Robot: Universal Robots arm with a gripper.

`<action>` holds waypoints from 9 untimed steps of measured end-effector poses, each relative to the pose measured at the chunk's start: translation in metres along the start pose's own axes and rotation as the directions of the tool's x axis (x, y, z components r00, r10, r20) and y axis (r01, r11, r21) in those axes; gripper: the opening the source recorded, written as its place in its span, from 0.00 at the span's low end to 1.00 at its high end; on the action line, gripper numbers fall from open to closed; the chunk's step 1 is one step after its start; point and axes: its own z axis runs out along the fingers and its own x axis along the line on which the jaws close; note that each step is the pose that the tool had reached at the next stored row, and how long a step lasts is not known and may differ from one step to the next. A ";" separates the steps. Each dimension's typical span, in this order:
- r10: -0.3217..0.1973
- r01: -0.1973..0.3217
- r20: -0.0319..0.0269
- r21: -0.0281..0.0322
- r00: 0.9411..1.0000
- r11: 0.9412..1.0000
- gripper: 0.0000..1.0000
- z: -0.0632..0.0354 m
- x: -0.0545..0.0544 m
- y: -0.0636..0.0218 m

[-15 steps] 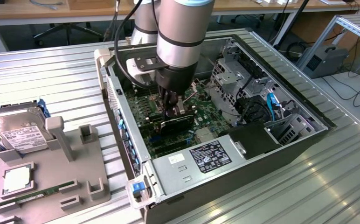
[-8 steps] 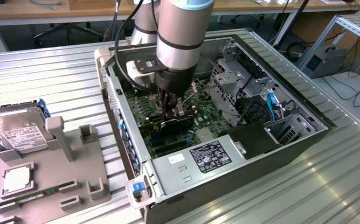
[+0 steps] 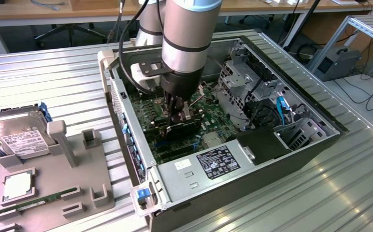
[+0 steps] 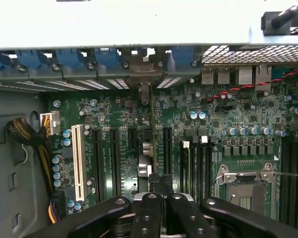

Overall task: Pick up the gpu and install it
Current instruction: 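Press down on the gpu until it lock into place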

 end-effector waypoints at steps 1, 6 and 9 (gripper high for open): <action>0.000 0.000 0.000 0.000 1.000 1.000 0.11 0.0000 0.000 0.0000; 0.000 0.000 0.000 0.000 1.000 1.000 0.11 0.0007 0.000 0.0003; 0.000 0.000 0.000 0.000 1.000 1.000 0.11 0.0008 0.000 0.0003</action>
